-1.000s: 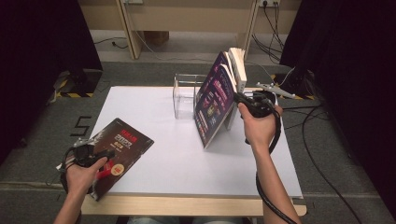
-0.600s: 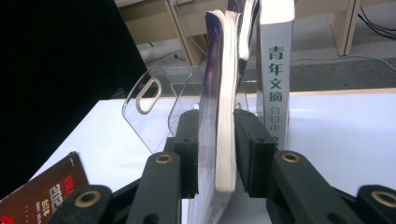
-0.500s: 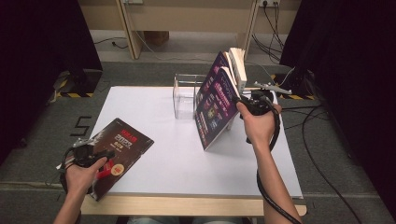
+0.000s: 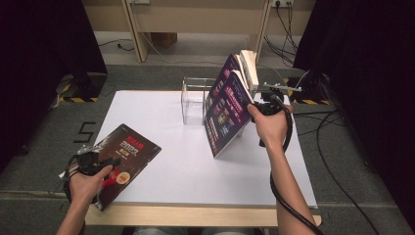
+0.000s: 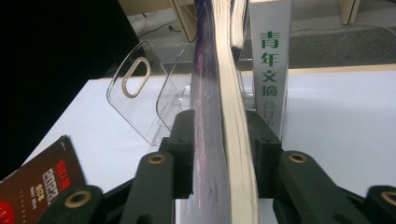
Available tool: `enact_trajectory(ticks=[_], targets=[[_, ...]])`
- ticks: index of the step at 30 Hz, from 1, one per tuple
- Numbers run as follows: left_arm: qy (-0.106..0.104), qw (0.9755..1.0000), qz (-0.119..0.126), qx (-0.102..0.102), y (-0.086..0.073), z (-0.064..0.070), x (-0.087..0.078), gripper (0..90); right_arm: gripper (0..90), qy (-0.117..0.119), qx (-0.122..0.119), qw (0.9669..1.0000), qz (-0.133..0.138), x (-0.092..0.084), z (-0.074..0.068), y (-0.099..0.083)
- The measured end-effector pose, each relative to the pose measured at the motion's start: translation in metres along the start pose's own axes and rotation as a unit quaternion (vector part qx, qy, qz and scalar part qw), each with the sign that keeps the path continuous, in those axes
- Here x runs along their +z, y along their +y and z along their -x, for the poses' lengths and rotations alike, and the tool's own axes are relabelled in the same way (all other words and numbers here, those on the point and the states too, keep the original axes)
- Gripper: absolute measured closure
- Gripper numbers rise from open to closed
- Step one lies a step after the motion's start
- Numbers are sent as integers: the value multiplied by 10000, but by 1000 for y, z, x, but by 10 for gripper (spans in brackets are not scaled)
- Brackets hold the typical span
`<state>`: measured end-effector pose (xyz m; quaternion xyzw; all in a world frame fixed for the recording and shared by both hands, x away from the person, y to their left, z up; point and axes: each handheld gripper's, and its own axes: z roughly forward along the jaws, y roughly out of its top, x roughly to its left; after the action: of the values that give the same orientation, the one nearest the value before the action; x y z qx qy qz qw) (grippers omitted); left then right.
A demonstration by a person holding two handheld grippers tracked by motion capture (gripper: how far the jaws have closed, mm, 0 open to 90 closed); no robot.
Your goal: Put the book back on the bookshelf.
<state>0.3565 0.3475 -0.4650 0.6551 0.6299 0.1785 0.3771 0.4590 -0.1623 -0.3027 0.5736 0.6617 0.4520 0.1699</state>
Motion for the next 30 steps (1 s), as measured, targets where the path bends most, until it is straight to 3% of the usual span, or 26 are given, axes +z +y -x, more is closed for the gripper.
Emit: enact_trajectory(ticks=[11, 14, 26, 30], targets=[[-6, 10000, -14, 23, 0, 1, 1, 593, 826, 52, -10, 9998, -199, 0, 0, 5], [-10, 10000, -19, 25, 0, 0, 1, 594, 829, 72, -122, 9997, -190, 0, -4, 5], [3, 10000, -4, 11, 0, -2, 0, 597, 831, 222, -604, 9977, 210, -8, -32, 12], [3, 10000, 21, 5, 0, -1, -1, 598, 831, 198, -598, 9973, 387, -10, -37, 17]])
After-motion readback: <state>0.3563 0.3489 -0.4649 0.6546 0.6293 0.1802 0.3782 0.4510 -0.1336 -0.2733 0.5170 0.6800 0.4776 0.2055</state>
